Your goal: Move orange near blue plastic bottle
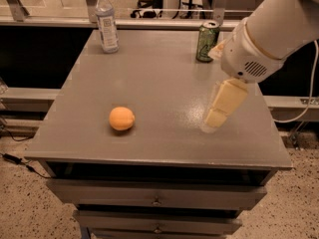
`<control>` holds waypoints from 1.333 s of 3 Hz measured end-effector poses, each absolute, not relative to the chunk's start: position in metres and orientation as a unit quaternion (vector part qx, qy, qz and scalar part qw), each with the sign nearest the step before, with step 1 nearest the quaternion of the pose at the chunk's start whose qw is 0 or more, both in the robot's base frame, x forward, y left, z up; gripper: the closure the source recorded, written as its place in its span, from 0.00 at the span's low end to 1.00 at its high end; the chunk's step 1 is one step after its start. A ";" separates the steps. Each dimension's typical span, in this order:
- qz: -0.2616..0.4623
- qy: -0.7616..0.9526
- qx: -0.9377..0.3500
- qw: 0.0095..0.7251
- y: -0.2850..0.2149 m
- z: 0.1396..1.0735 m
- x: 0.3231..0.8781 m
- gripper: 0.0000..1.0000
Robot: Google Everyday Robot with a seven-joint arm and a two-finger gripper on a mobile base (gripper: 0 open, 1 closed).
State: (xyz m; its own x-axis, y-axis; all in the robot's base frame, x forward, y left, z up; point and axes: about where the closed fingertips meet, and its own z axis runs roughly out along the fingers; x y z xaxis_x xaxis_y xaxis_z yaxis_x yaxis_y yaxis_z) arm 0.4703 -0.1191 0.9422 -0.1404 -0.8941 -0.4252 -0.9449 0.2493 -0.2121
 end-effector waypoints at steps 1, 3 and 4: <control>0.093 0.733 -0.615 0.274 -0.073 0.923 0.482 0.00; 0.166 0.702 -0.616 0.317 0.002 0.889 0.496 0.00; 0.211 0.696 -0.603 0.327 0.036 0.868 0.500 0.00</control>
Offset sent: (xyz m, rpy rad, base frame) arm 0.0288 0.1194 -0.0592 0.2828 -0.0201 0.1188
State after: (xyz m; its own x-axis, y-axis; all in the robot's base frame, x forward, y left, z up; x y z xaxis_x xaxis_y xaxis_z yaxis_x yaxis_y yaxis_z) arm 0.4996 0.0362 0.8684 -0.0587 -0.7016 -0.7101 -0.9780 0.1830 -0.0999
